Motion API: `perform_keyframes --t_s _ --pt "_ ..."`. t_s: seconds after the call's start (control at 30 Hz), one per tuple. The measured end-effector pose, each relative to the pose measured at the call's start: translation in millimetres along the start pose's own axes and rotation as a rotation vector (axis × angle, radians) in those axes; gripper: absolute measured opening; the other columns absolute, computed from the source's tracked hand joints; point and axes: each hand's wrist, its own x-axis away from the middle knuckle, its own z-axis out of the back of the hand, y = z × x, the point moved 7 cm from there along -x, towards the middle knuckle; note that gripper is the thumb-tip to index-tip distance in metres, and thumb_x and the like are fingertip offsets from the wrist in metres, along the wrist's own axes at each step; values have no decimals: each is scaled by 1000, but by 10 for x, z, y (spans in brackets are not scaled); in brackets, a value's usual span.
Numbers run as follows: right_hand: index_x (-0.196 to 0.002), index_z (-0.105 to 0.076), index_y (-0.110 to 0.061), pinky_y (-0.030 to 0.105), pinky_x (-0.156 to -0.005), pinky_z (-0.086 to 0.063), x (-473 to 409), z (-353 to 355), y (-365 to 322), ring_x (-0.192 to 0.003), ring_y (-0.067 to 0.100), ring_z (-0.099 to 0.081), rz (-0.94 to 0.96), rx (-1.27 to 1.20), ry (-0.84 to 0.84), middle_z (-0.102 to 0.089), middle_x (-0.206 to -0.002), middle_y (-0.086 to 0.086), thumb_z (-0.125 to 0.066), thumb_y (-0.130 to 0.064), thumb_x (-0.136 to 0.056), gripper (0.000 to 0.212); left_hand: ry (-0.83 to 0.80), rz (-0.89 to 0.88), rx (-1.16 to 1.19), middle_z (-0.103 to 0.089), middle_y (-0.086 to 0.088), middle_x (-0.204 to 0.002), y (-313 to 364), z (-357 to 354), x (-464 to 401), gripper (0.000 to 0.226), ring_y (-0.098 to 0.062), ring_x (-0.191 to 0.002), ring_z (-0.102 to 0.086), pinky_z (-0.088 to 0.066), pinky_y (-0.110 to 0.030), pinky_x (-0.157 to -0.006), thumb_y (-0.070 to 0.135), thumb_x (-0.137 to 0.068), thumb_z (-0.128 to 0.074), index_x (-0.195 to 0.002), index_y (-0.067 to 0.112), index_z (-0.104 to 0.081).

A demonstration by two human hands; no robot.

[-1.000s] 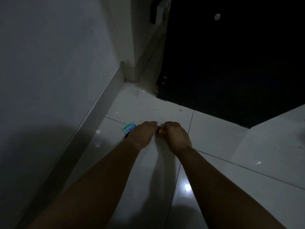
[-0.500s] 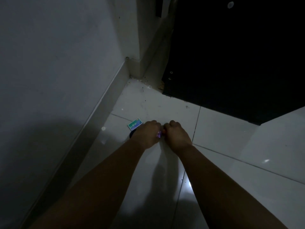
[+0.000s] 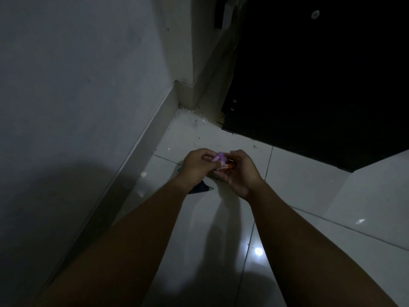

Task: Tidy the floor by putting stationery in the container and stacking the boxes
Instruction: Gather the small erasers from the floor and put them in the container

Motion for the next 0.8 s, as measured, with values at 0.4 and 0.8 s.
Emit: perform_keyframes --t_s 0.4,0.8 --pt "-108 -60 5 32 -68 -59 22 -39 41 -93 30 -69 -31 -46 -58 -67 -107 22 -42 -5 -95 24 -69 -114 -63 -66 -5 -90 168 172 52 24 -11 -80 -60 -50 -7 -64 10 -79 -73 -102 5 -67" --pt "-92 -58 5 41 -67 -60 149 45 4 -84 41 -68 -21 -217 -12 -68 -92 26 -36 -14 -91 29 -139 -203 -1037 -42 -13 -133 -308 254 93 47 -31 -125 -39 -35 -37 -107 29 -85 -66 -130 21 -55"
